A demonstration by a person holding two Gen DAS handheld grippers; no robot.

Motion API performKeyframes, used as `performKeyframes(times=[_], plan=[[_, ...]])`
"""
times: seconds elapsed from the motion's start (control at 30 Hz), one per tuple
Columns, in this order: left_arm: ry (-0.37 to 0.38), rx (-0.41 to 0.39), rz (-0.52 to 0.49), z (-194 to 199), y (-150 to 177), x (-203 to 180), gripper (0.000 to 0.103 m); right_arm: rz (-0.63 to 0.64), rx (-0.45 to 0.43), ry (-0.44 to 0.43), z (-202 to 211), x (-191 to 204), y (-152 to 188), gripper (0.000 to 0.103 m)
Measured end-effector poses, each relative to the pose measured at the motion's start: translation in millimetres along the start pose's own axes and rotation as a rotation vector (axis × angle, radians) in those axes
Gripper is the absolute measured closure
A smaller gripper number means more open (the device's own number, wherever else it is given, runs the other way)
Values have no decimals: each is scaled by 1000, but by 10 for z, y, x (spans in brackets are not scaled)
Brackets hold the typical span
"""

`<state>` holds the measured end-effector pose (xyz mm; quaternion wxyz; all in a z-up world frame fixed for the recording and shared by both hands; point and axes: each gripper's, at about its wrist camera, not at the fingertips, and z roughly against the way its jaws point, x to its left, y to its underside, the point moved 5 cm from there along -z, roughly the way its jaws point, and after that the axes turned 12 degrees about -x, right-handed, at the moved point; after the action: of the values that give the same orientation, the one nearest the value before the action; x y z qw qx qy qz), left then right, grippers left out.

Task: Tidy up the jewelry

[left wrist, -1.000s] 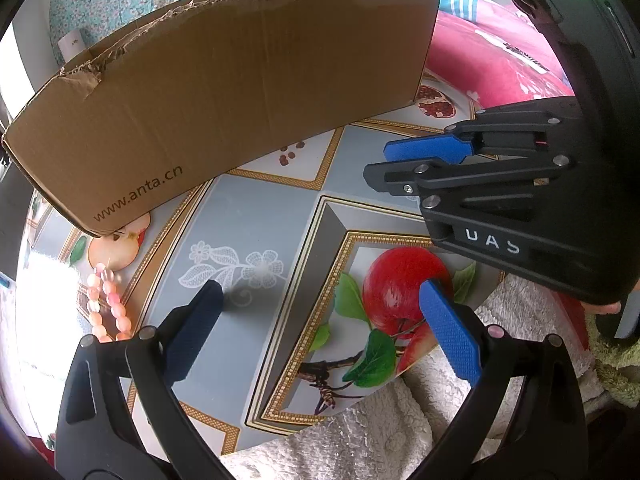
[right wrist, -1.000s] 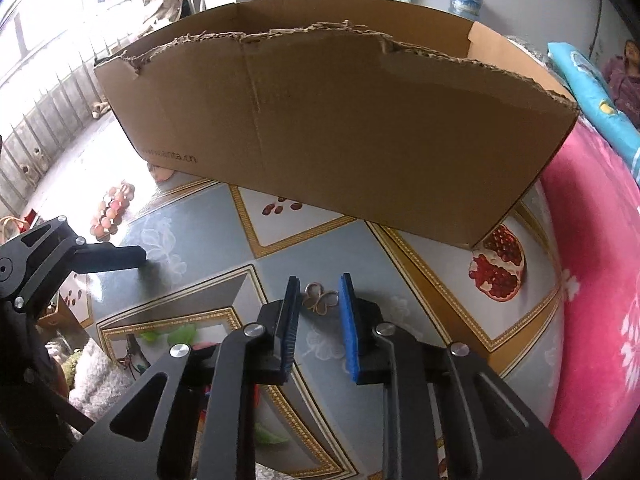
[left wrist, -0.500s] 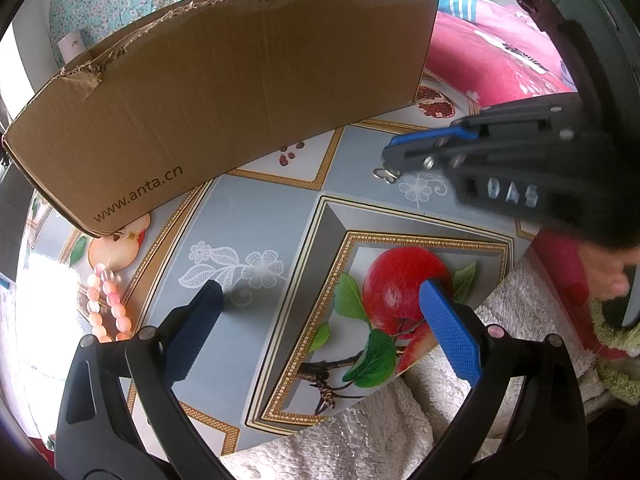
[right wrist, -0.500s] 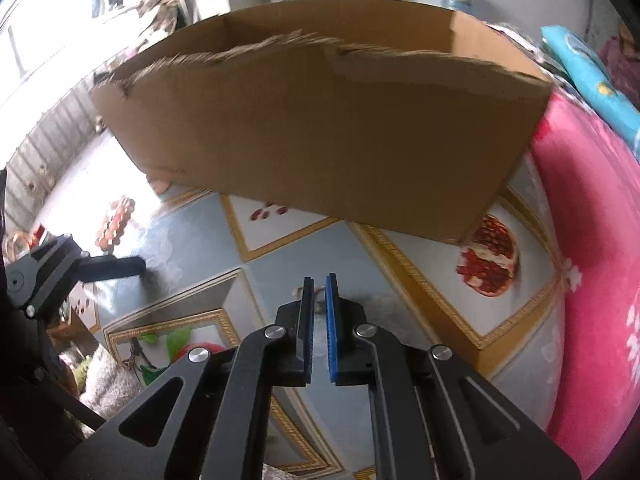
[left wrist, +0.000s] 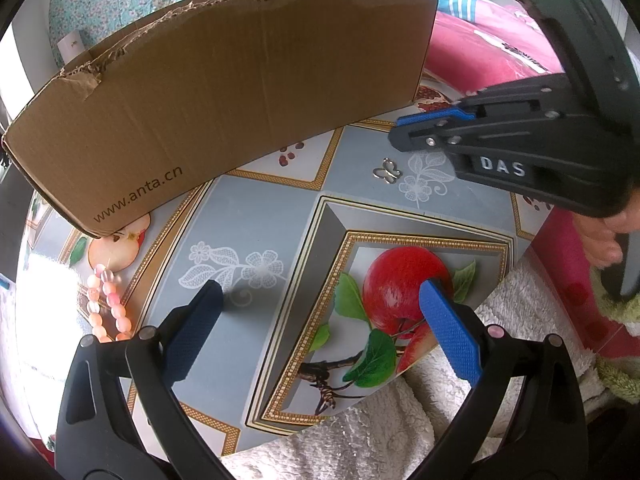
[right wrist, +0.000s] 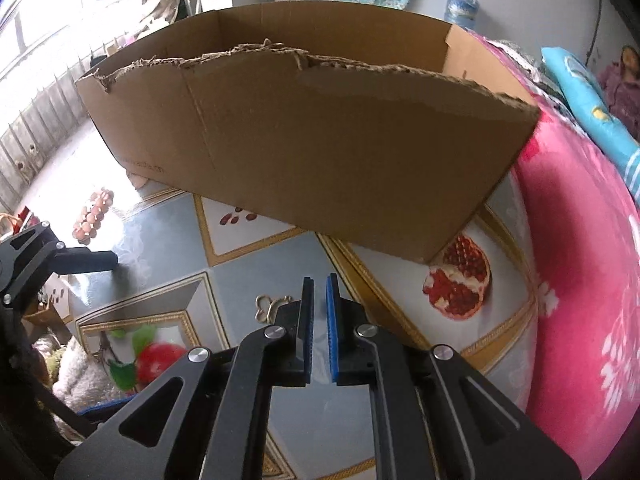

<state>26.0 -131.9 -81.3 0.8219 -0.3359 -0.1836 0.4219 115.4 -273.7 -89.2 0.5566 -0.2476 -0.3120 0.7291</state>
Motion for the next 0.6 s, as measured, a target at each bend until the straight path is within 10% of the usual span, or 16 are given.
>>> performKeyframes(times=[0.6], plan=[[2,0,-1,-5,0,2,8,64,22,23,5,42,75,96]])
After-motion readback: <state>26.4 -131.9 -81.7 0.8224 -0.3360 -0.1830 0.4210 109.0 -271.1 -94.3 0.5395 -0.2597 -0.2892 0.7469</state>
